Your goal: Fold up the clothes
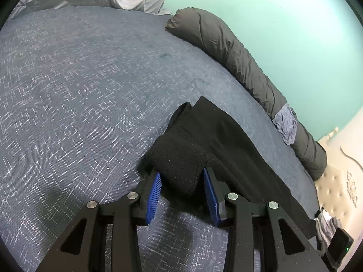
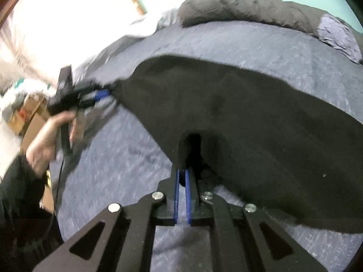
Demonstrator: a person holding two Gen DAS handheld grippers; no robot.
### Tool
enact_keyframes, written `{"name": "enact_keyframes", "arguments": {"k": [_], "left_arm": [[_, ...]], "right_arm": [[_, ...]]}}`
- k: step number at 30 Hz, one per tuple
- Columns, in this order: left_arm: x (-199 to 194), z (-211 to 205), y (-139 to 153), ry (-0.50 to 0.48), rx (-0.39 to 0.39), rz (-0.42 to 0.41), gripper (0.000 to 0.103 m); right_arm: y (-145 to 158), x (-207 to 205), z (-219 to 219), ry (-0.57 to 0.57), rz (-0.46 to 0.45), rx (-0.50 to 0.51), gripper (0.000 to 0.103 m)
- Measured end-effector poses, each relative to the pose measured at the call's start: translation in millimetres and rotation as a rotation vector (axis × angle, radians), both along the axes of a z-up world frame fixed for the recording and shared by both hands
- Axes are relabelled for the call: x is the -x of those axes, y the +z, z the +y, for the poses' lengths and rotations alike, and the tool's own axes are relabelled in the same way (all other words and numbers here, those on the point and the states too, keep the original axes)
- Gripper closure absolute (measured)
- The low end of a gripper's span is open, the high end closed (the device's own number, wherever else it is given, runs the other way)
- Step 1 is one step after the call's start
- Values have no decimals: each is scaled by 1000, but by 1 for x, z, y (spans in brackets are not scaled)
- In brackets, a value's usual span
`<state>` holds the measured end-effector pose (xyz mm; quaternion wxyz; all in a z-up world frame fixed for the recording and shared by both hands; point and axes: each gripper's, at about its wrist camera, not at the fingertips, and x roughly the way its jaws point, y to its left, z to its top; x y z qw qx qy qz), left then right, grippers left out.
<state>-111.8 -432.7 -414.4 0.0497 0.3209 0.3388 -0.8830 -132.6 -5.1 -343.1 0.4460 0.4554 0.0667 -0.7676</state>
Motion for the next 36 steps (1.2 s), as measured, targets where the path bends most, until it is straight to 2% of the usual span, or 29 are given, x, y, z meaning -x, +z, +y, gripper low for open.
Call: {"name": "enact_keyframes", "arguments": {"k": [4,11,12,14,16,22,23,24,25,27,31,36], "left_arm": [[-1,0,0,2,-2,3,63],[-4,-3,1,18,-40,5,57],[-4,-2,3,22,-36,7,56],[-5,-1,6,35,-42,15,52],[-6,-3,4,44,-80,26,45],[-5,-6,-2,53,-78,17,45],[-5,-7,-3,51,-77,18,52],[-5,-7,-3,52,-74,17,65],[-5,-8,-3,55,-68,14,73],[-6,-11,-3,58,-65,19,83],[-8,-17,-1,63,-51,38,88],[-8,-22,-3,85,-68,50,89]], "right_arm": [[-16,2,0,-15,-49,-13,100],[-22,3,-9,-55,-33,-27,96],[-23,3,-10,-61,-30,-28,92],[-25,4,-13,-72,-26,-32,69],[-27,4,-15,-84,-21,-36,66],[-41,15,-25,-125,-45,-34,67],[-41,19,-23,-133,-54,-23,73],[-41,23,-20,-150,-69,-4,81],[-39,27,-15,-165,-84,25,91],[-33,34,-5,-185,-108,88,96],[-17,41,12,-179,-99,143,97],[-23,43,24,-169,-153,140,98]]}}
